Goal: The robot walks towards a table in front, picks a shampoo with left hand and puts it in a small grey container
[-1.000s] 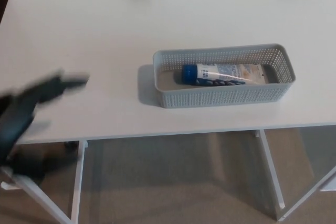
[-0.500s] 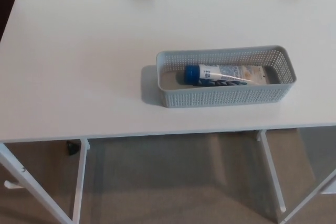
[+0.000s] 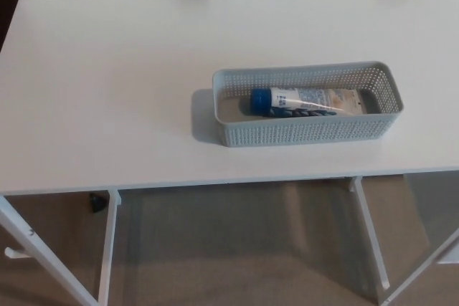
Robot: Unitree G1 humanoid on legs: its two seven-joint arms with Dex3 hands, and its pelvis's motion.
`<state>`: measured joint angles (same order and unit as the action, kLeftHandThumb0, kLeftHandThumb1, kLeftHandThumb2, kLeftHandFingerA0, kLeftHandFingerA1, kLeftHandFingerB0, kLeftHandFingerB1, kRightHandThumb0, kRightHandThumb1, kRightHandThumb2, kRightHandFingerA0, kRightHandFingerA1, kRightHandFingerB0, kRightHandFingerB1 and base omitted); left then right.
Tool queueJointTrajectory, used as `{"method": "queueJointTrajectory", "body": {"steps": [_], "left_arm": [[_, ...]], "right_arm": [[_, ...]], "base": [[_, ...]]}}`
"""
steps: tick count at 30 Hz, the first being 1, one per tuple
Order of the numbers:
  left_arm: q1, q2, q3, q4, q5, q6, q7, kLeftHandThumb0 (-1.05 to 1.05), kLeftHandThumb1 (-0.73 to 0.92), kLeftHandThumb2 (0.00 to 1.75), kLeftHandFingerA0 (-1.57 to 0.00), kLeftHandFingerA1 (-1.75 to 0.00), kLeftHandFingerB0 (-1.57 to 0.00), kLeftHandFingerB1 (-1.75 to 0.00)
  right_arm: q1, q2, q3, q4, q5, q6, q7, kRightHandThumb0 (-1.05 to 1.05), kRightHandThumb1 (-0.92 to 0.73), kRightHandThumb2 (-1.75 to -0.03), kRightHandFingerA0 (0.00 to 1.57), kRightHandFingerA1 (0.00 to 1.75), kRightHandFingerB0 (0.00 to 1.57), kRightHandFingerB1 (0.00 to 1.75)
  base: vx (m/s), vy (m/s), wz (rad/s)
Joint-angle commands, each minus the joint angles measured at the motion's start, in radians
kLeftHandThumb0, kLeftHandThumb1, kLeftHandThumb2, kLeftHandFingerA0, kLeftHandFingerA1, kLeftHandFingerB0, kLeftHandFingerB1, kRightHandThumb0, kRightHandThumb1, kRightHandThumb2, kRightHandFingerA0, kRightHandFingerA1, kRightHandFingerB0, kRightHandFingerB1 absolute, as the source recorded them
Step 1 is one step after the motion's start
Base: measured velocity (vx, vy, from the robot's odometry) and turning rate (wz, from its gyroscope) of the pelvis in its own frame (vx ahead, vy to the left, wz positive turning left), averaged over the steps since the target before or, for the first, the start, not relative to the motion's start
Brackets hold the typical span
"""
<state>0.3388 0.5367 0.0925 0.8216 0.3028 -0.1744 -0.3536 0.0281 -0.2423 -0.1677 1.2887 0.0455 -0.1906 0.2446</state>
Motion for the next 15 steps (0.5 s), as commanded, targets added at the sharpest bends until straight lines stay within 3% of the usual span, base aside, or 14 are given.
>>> {"method": "queueJointTrajectory", "body": {"steps": [1,3,4,5,6,7,8,9,10,12,13,14,15], "left_arm": [[-0.187,-0.093,0.026,0.398,-0.023,0.070,0.308,-0.43,0.64,0.59,-0.81,-0.70,-0.44,-0.38],[-0.155,-0.117,0.007,0.428,-0.005,0.060,0.358,-0.40,0.65,0.59,-0.77,-0.62,-0.36,-0.35],[-0.147,-0.117,-0.026,0.438,0.027,0.060,0.373,-0.49,0.52,0.83,-0.70,-0.68,-0.35,-0.49],[-0.142,-0.113,-0.066,0.449,0.065,0.062,0.384,-0.44,0.65,0.60,-0.79,-0.60,-0.52,-0.40],[-0.137,-0.109,-0.102,0.456,0.097,0.066,0.391,-0.44,0.65,0.60,-0.79,-0.60,-0.52,-0.40],[-0.130,-0.090,-0.186,0.462,0.172,0.070,0.372,-0.52,0.54,0.84,-0.54,-0.64,-0.29,-0.47],[-0.130,-0.081,-0.226,0.471,0.193,0.069,0.368,-0.52,0.54,0.84,-0.54,-0.64,-0.29,-0.47],[-0.129,-0.079,-0.233,0.476,0.187,0.060,0.367,-0.42,0.63,0.59,-0.57,-0.50,-0.31,-0.32],[-0.130,-0.079,-0.242,0.485,0.170,0.044,0.366,-0.48,0.51,0.81,-0.52,-0.59,-0.25,-0.45],[-0.146,-0.084,-0.235,0.496,0.133,0.036,0.353,-0.47,0.52,0.81,-0.53,-0.59,-0.25,-0.45],[-0.153,-0.082,-0.248,0.501,0.131,0.023,0.354,-0.28,0.48,0.98,-0.47,-0.66,-0.15,-0.51],[-0.156,-0.083,-0.255,0.506,0.128,0.014,0.358,-0.48,0.56,0.85,-0.52,-0.58,-0.25,-0.45],[-0.160,-0.085,-0.260,0.512,0.121,0.005,0.361,-0.49,0.58,0.87,-0.49,-0.57,-0.25,-0.45]], "right_arm": [[0.088,-0.044,0.014,0.011,-0.033,-0.040,-0.019,-0.45,-0.60,-0.60,0.67,0.49,0.57,0.42],[0.121,-0.042,0.020,0.005,-0.037,-0.045,-0.024,-0.43,-0.61,-0.59,0.66,0.48,0.56,0.42],[0.128,-0.043,0.021,0.005,-0.038,-0.051,-0.023,-0.39,-0.50,-0.91,0.60,0.65,0.45,0.56],[0.131,-0.044,0.023,0.008,-0.041,-0.053,-0.022,-0.41,-0.60,-0.58,0.67,0.49,0.59,0.43],[0.132,-0.046,0.024,0.011,-0.043,-0.052,-0.022,-0.41,-0.60,-0.58,0.67,0.49,0.59,0.43],[0.132,-0.043,0.016,0.012,-0.033,-0.047,-0.017,-0.40,-0.49,-0.89,0.60,0.65,0.45,0.56],[0.129,-0.041,0.015,0.010,-0.030,-0.043,-0.016,-0.40,-0.49,-0.89,0.60,0.65,0.45,0.56],[0.127,-0.041,0.019,0.008,-0.034,-0.045,-0.013,-0.40,-0.62,-0.58,0.63,0.48,0.55,0.42],[0.120,-0.042,0.024,0.005,-0.038,-0.047,-0.011,-0.39,-0.48,-0.89,0.59,0.65,0.42,0.55],[0.106,-0.043,0.028,0.007,-0.043,-0.045,-0.023,-0.39,-0.48,-0.89,0.60,0.65,0.44,0.56],[0.102,-0.044,0.025,0.009,-0.040,-0.044,-0.020,-0.40,-0.47,-0.89,0.61,0.65,0.45,0.56],[0.098,-0.045,0.025,0.011,-0.040,-0.041,-0.020,-0.43,-0.59,-0.58,0.66,0.48,0.56,0.42],[0.093,-0.047,0.026,0.012,-0.040,-0.036,-0.021,-0.43,-0.60,-0.58,0.66,0.49,0.55,0.42]], "base": [[0.00,0.000,0.00],[0.00,0.000,0.00],[0.00,0.000,0.00],[0.00,0.000,0.00],[0.00,0.000,0.00],[0.00,0.000,0.00],[0.00,0.000,0.00],[0.00,0.000,0.00],[0.00,0.000,0.00],[0.00,0.000,0.00],[0.00,0.000,0.00],[0.00,0.000,0.00],[0.00,0.000,0.00]]}}
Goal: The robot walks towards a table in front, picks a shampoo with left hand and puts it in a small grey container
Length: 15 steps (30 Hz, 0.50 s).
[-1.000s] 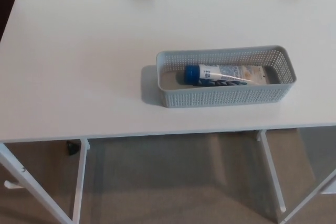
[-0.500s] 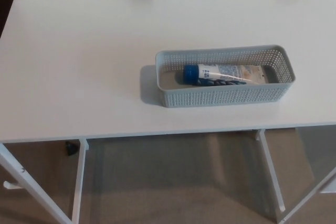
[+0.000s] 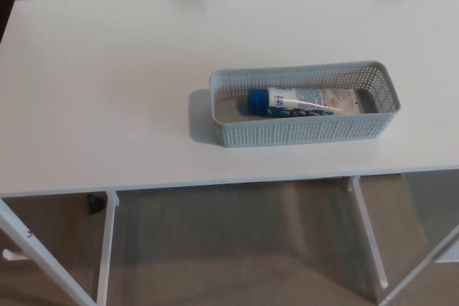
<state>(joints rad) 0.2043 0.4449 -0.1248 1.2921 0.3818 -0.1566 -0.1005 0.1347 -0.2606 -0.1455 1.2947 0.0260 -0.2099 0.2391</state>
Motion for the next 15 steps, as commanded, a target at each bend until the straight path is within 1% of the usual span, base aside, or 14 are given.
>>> {"method": "queueJointTrajectory", "body": {"steps": [1,2,3,4,5,6,8,9,10,13,15], "left_arm": [[-0.028,0.006,-0.044,0.045,0.035,-0.011,0.107,-0.49,0.58,0.87,-0.49,-0.57,-0.25,-0.45],[-0.031,0.005,-0.043,0.048,0.028,-0.005,0.107,-0.43,0.70,0.61,-0.56,-0.48,-0.31,-0.32],[-0.032,0.006,-0.045,0.049,0.026,-0.002,0.110,-0.43,0.68,0.60,-0.54,-0.50,-0.28,-0.31],[-0.031,0.007,-0.041,0.051,0.017,-0.005,0.108,-0.42,0.69,0.60,-0.60,-0.51,-0.29,-0.31],[-0.030,0.007,-0.032,0.052,0.004,-0.007,0.100,-0.42,0.69,0.60,-0.60,-0.51,-0.29,-0.31],[-0.035,0.008,-0.030,0.053,0.000,-0.006,0.098,-0.50,0.55,0.83,-0.53,-0.58,-0.23,-0.44],[-0.044,0.008,-0.035,0.055,0.004,-0.004,0.098,-0.52,0.58,0.84,-0.54,-0.58,-0.24,-0.44],[-0.050,0.010,-0.046,0.055,0.014,-0.005,0.101,-0.43,0.70,0.61,-0.62,-0.48,-0.31,-0.32],[-0.052,0.008,-0.044,0.055,0.010,-0.009,0.100,-0.50,0.56,0.85,-0.52,-0.57,-0.26,-0.46],[-0.054,0.003,-0.035,0.057,-0.001,-0.014,0.101,-0.51,0.55,0.84,-0.57,-0.59,-0.28,-0.46],[-0.054,0.002,-0.037,0.058,0.000,-0.011,0.108,-0.47,0.56,0.84,-0.63,-0.62,-0.28,-0.46]], "right_arm": [[-0.016,-0.029,0.006,0.006,-0.022,-0.016,-0.015,-0.43,-0.60,-0.58,0.66,0.49,0.55,0.42],[-0.017,-0.029,0.007,0.001,-0.022,-0.019,-0.015,-0.41,-0.60,-0.58,0.67,0.49,0.57,0.43],[-0.018,-0.028,0.010,-0.003,-0.024,-0.021,-0.015,-0.41,-0.61,-0.58,0.66,0.49,0.56,0.43],[-0.020,-0.027,0.013,-0.004,-0.028,-0.025,-0.018,-0.44,-0.60,-0.59,0.68,0.50,0.57,0.43],[-0.020,-0.027,0.014,-0.004,-0.029,-0.028,-0.020,-0.44,-0.60,-0.59,0.68,0.50,0.57,0.43],[-0.024,-0.024,0.013,-0.005,-0.028,-0.026,-0.024,-0.44,-0.59,-0.59,0.69,0.50,0.58,0.43],[-0.032,-0.025,0.011,-0.005,-0.027,-0.024,-0.025,-0.45,-0.59,-0.60,0.69,0.50,0.57,0.43],[-0.039,-0.029,0.016,-0.004,-0.033,-0.026,-0.021,-0.45,-0.61,-0.60,0.67,0.49,0.55,0.42],[-0.041,-0.031,0.016,-0.007,-0.033,-0.026,-0.018,-0.41,-0.62,-0.59,0.66,0.48,0.55,0.41],[-0.043,-0.035,0.017,-0.013,-0.030,-0.027,-0.002,-0.40,-0.63,-0.58,0.65,0.48,0.54,0.41],[-0.046,-0.035,0.025,-0.011,-0.039,-0.027,-0.014,-0.42,-0.60,-0.59,0.68,0.49,0.55,0.42]], "base": [[0.00,0.000,0.00],[0.00,0.000,0.00],[0.00,0.000,0.00],[0.00,0.000,0.00],[0.00,0.000,0.00],[0.00,0.000,0.00],[0.00,0.000,0.00],[0.00,0.000,0.00],[0.00,0.000,0.00],[0.00,0.000,0.00],[0.00,0.000,0.00]]}}
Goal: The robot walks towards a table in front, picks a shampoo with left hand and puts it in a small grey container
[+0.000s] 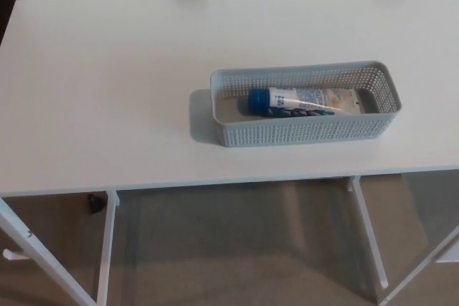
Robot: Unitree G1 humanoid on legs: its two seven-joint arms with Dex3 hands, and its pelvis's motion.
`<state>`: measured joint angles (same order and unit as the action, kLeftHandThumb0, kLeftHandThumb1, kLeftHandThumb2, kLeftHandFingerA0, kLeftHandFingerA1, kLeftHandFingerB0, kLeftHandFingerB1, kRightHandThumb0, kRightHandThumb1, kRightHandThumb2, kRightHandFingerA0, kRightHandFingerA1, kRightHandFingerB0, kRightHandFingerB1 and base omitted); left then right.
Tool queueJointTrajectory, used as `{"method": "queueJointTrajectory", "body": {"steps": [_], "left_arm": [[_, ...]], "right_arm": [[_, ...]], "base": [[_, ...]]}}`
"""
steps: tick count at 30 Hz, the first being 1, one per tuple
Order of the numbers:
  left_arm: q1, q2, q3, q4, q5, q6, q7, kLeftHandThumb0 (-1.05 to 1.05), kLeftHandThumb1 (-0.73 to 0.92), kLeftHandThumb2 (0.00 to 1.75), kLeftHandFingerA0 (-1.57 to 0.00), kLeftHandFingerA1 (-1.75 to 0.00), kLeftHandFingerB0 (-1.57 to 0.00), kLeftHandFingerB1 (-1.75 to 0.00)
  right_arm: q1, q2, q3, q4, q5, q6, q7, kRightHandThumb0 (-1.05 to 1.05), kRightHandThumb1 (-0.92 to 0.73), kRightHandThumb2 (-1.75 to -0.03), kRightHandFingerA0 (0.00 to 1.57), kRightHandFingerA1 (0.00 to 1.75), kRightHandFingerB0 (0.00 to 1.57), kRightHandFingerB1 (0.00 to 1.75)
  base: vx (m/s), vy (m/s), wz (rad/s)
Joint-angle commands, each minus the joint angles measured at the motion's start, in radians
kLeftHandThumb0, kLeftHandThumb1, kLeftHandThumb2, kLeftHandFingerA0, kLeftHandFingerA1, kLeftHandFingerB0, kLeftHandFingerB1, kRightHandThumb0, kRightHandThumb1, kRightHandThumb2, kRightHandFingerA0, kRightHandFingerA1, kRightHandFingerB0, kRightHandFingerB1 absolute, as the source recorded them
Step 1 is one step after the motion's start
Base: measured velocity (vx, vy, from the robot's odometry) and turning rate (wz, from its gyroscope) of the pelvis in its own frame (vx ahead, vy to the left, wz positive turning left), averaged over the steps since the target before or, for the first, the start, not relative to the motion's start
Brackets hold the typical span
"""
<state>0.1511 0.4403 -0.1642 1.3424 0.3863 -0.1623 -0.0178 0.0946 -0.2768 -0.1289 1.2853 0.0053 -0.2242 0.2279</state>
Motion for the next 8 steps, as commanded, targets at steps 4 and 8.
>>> {"method": "queueJointTrajectory", "body": {"steps": [4,8], "left_arm": [[-0.008,0.007,0.005,0.007,-0.009,-0.003,0.019,-0.49,0.58,0.87,-0.58,-0.61,-0.29,-0.47],[-0.020,0.008,-0.001,0.008,-0.005,-0.002,0.012,-0.51,0.57,0.88,-0.58,-0.62,-0.27,-0.46]], "right_arm": [[-0.012,-0.019,0.009,0.001,-0.017,-0.014,-0.006,-0.41,-0.61,-0.59,0.69,0.49,0.57,0.42],[-0.016,-0.022,0.011,-0.003,-0.017,-0.020,0.002,-0.43,-0.59,-0.59,0.70,0.50,0.57,0.43]], "base": [[0.00,0.000,0.00],[0.00,0.000,0.00]]}}
